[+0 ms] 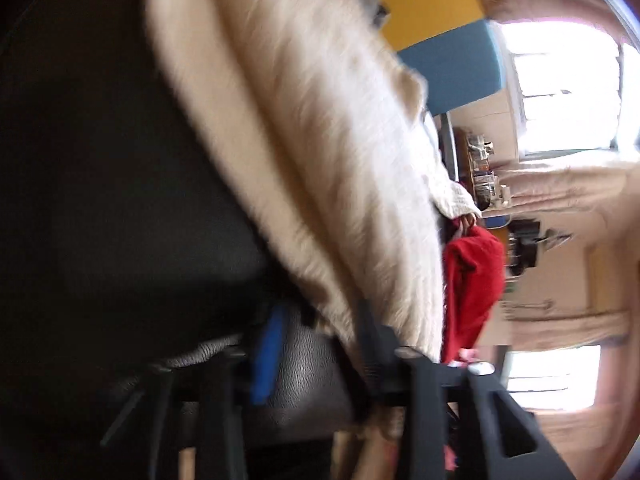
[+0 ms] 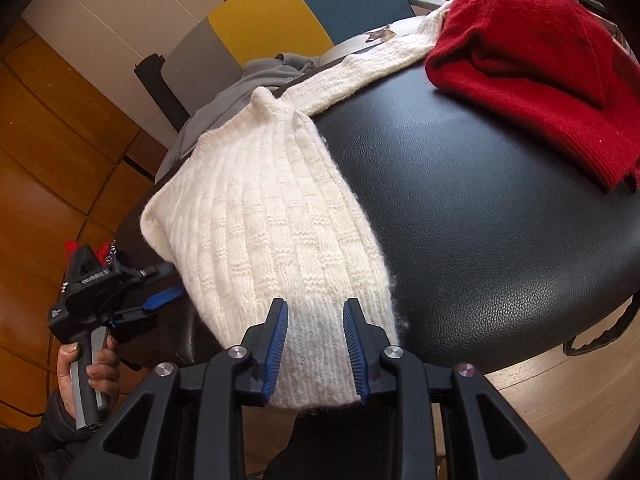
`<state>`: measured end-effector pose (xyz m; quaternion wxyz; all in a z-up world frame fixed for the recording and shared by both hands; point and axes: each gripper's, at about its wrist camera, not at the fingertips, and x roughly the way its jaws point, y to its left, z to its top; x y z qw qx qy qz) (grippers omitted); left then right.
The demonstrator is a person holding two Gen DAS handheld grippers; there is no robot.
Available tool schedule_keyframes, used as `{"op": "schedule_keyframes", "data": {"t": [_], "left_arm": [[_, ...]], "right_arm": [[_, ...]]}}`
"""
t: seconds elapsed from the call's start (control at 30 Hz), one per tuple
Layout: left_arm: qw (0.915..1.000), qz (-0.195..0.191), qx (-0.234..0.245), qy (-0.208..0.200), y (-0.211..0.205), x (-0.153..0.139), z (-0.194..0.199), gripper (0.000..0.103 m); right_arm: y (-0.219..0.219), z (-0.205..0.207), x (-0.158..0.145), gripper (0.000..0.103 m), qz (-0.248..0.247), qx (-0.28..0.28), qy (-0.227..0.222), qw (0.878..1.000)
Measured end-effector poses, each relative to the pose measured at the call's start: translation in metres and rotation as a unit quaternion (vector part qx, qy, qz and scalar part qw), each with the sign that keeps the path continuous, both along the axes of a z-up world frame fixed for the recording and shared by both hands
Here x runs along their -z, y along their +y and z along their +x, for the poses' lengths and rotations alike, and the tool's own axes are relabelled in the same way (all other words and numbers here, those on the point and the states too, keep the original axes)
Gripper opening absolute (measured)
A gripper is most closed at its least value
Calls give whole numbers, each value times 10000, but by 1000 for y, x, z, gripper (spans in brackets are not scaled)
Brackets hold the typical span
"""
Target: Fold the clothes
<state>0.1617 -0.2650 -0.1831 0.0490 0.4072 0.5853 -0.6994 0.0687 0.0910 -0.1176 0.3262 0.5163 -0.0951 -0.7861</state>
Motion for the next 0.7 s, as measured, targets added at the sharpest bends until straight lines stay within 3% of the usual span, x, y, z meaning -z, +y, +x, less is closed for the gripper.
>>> {"op": "schedule_keyframes", "data": {"t": [0.07, 0.1, 0.17, 0.23, 0.3, 0.37, 0.4, 0.43, 0.57, 0.7], "left_arm": [[9982, 570, -162, -17, -1, 15, 3, 31], [9974, 670, -262, 24, -4, 16, 4, 31], [9987, 443, -221, 77, -6, 7, 1, 35], [9988, 430, -209, 118, -5, 4, -4, 51], [9988, 436, -201, 121, -3, 3, -11, 53], [9993, 340, -152, 48, 1, 3, -20, 44], [9998, 178, -20, -50, 4, 2, -25, 14], [9998, 0, 138, -163, 7, 1, -30, 6], [9987, -359, 354, 12, 8, -22, -31, 6], [9956, -733, 467, 350, -5, -64, -15, 5]], "right_arm": [[1, 0, -1, 29, -9, 16, 38, 10000], [3, 1, -1, 29, -27, 20, 45, 10000], [5, 3, -1, 29, -19, 24, 36, 10000], [8, 3, 1, 29, 15, 30, 15, 10000], [9, 3, 3, 29, 41, 42, -9, 10000], [9, 5, 2, 29, 102, 34, 62, 9999], [9, 6, 1, 29, 132, 29, 97, 9999], [8, 7, 0, 29, 162, 19, 137, 9998], [-5, 17, -4, 29, 556, -208, 478, 9971], [-32, 25, 8, 29, 1143, -530, 657, 9899]]}}
